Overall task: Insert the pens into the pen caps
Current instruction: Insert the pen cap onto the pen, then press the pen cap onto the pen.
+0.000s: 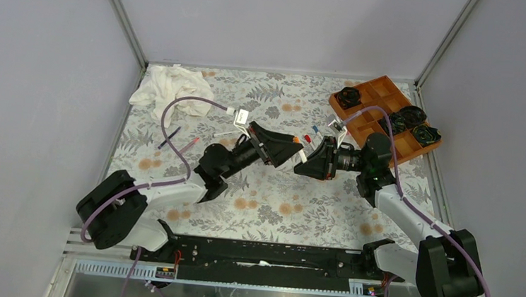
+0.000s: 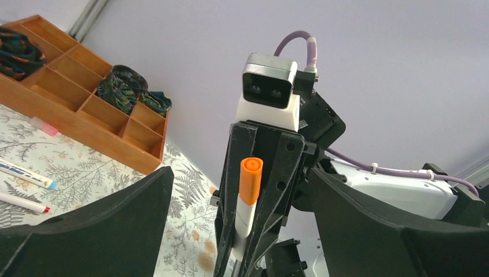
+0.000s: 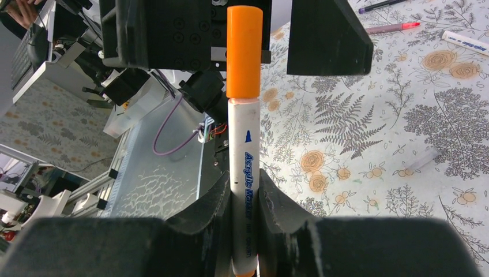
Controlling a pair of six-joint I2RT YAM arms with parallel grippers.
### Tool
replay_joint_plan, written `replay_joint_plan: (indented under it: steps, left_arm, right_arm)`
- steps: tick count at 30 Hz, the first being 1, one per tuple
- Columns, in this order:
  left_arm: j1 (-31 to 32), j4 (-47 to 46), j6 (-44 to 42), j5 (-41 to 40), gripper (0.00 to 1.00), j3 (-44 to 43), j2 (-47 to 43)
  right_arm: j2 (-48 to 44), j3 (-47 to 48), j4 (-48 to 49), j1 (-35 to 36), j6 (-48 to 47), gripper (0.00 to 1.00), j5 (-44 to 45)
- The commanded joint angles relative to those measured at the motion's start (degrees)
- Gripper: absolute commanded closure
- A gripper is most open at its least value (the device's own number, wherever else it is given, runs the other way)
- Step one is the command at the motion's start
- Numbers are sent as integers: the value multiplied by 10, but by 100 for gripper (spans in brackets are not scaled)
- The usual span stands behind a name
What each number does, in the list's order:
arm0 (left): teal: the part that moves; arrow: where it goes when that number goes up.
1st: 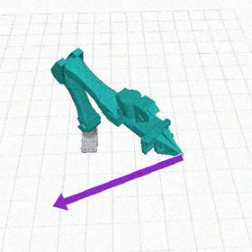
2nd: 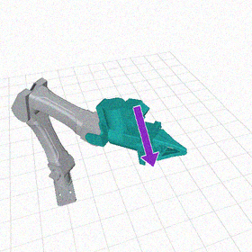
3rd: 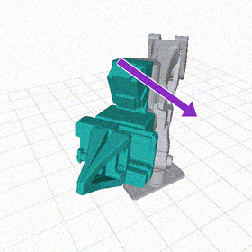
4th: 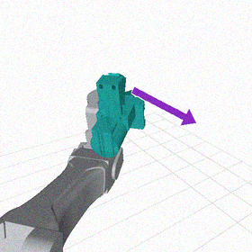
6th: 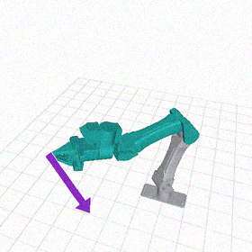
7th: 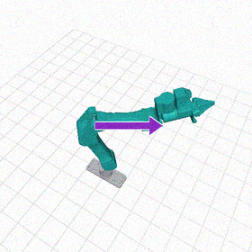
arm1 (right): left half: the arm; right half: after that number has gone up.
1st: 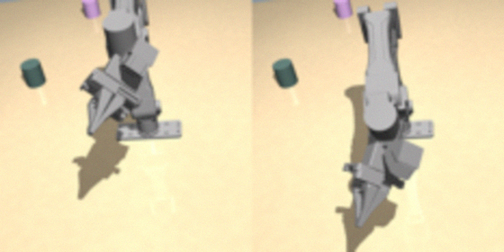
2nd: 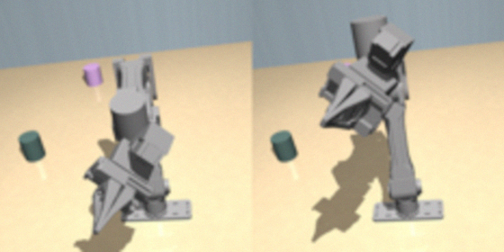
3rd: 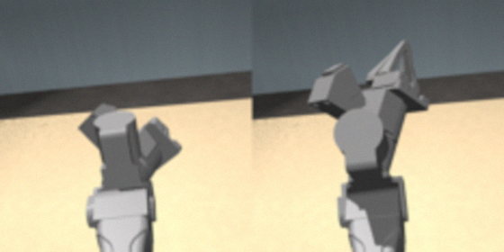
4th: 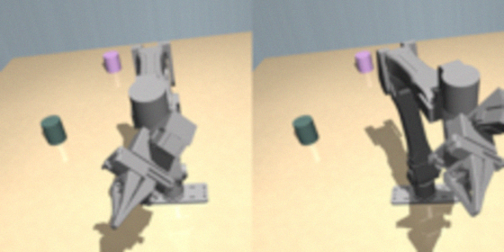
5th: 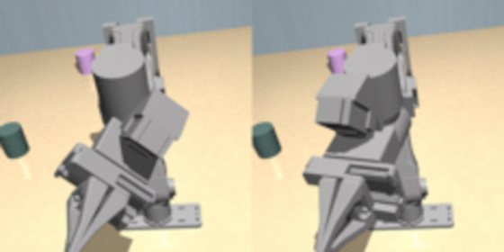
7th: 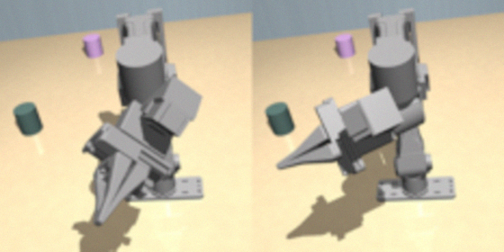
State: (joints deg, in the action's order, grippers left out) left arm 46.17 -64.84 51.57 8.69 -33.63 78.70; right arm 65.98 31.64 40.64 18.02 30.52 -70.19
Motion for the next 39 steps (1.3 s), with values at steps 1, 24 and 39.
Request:
replay_joint_plan:
  steps: [1,24,39]
  left_arm:
    - [-4,-52,21,34,8,-21,22]
    - [-15,-63,46,56,54,-53,51]
    - [7,-31,31,49,100,-47,54]
  right_arm:
    - [3,1,27,6,6,100,-17]
    - [9,3,12,10,-3,100,-14]
    - [0,32,-91,11,-63,100,7]
